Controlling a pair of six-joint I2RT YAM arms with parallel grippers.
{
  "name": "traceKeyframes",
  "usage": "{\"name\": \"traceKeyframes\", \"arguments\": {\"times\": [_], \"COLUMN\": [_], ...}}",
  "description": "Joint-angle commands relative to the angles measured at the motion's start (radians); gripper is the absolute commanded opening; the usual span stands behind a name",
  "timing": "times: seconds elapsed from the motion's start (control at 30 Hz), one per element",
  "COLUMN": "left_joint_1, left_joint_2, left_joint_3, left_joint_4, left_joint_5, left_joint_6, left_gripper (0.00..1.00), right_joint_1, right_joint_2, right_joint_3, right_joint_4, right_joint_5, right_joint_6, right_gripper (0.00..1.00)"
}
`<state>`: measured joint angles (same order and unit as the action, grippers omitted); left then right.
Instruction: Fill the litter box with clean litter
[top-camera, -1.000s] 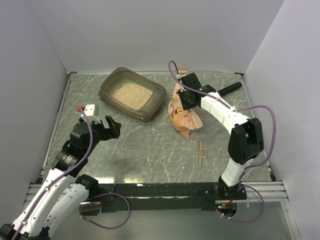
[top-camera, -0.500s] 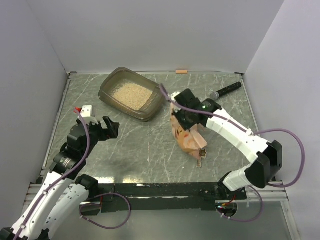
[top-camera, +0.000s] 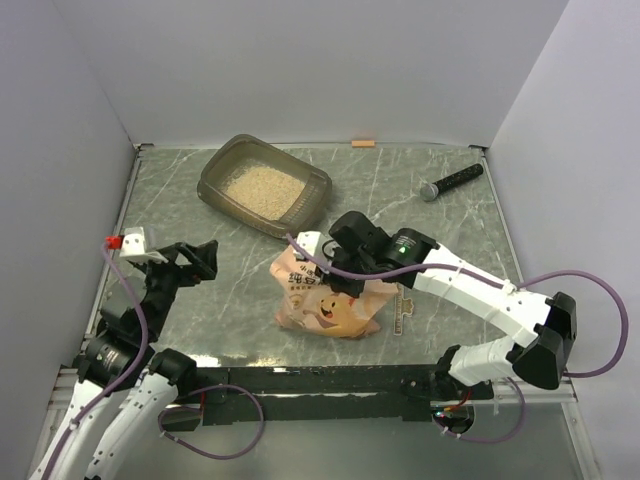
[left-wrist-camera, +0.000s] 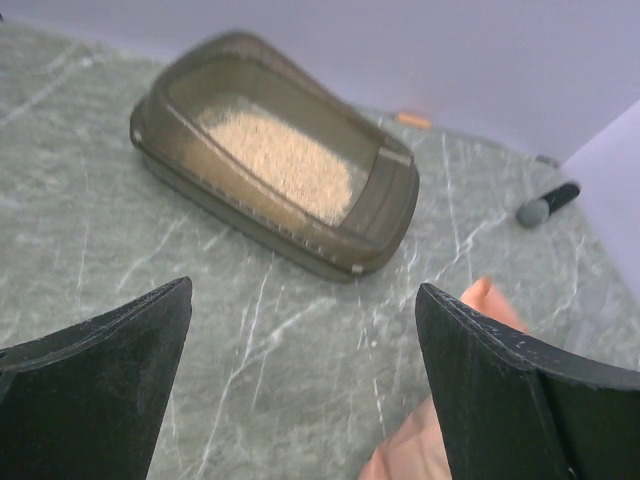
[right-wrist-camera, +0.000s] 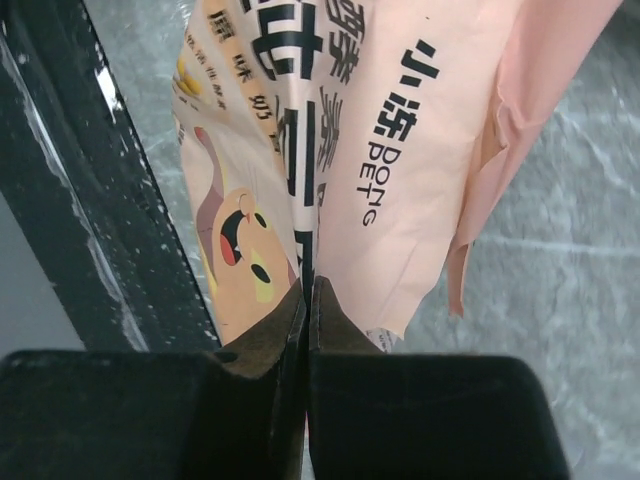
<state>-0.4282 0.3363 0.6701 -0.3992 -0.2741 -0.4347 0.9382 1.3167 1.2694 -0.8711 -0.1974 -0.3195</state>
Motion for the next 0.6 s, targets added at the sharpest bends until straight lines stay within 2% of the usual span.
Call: {"name": "traceKeyframes", "arguments": {"times": [0.0,0.17,0.27,0.47,0.57], "left_joint_1": [0.006,0.006,0.006,0.006,0.006], "left_joint_2": [-0.019,0.027,0.046,0.122,0.162], "left_joint_3": [0.008,0.019,0.019,0.026,0.037], "left_joint_4": [0.043,0.026,0.023,0.008,-0.009], "left_joint_5": [-0.037,-0.033,-0.027,-0.004,-0.016], "left_joint_6": [-0.002,-0.003,-0.003,-0.007,-0.009], "left_gripper": [0.97,0.97,0.97,0.97,0.97], "right_joint_1": [-0.007,-0.007,-0.004,-0.003,-0.001], "right_joint_2": [-0.028,0.126,0.180,0.259,0.269], "right_joint_3": [0.082,0.249,0.295,0.347,0.319], "right_joint_4": [0.287,0.271,0.299,0.324,0.319], "right_joint_5": [-0.095,-0.155,-0.192,-0.233,-0.269], "right_joint_6": [-0.211,-0.259,-0.268,-0.305,-0.323], "right_gripper": [0.00,0.00,0.00,0.00,0.00]}}
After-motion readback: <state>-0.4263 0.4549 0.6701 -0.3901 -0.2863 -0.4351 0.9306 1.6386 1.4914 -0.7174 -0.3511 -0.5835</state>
